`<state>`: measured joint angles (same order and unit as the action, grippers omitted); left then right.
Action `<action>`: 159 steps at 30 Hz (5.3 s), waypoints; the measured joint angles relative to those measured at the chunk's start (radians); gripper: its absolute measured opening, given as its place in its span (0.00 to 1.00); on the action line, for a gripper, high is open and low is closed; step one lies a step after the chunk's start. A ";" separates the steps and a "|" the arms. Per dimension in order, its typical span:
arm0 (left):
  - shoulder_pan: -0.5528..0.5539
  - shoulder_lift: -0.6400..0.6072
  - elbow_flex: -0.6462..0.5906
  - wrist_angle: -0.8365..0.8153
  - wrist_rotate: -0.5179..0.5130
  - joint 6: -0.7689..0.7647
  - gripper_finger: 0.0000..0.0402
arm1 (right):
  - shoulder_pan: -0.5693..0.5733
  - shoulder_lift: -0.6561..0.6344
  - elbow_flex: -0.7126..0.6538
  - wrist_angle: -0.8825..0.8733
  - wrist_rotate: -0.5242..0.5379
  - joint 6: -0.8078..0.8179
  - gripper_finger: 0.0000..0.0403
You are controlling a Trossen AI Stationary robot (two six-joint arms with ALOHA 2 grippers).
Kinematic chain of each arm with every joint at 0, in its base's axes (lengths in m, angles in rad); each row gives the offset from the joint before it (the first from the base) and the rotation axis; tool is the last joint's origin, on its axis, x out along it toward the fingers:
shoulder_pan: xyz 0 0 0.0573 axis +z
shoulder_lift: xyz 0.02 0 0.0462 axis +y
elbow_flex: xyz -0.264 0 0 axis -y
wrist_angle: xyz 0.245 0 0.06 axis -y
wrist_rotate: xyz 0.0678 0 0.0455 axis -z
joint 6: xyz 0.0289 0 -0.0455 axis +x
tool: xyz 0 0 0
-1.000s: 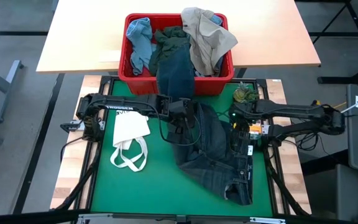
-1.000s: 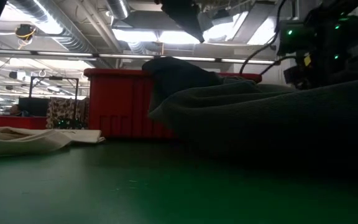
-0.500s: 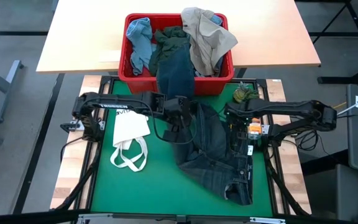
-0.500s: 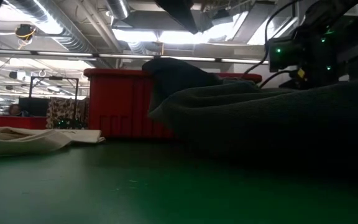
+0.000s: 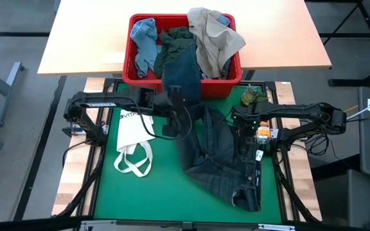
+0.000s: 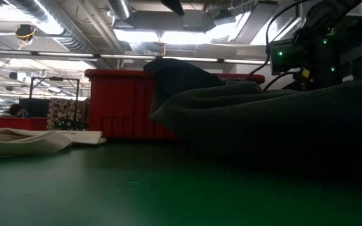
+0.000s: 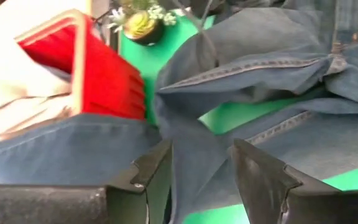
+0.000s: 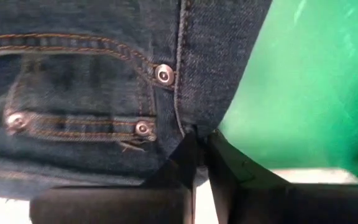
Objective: Fold laundry
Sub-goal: Remove the dark blue pants from the laundry bin
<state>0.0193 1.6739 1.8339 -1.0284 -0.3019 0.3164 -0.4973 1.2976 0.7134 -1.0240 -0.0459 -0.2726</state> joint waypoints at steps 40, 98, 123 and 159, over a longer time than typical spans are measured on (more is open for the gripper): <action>0.591 -0.014 0.000 -0.102 0.109 -0.558 0.40 | 0.236 -0.200 0.500 -0.547 0.065 0.281 0.02; 0.677 0.097 0.000 0.007 0.355 -0.751 0.01 | 0.288 -0.200 0.500 -0.547 0.142 0.304 0.02; 0.314 -0.313 0.000 -0.288 -0.081 -0.824 0.00 | 0.288 -0.200 0.500 -0.547 0.194 0.381 0.03; 0.087 -0.277 -0.159 -0.542 -0.089 -1.118 0.27 | 0.288 -0.200 0.500 -0.547 0.184 0.371 0.03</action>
<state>0.1067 1.3968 1.6745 -1.5701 -0.3912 -0.8021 -0.2096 1.0973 1.2137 -1.5711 0.1383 0.0981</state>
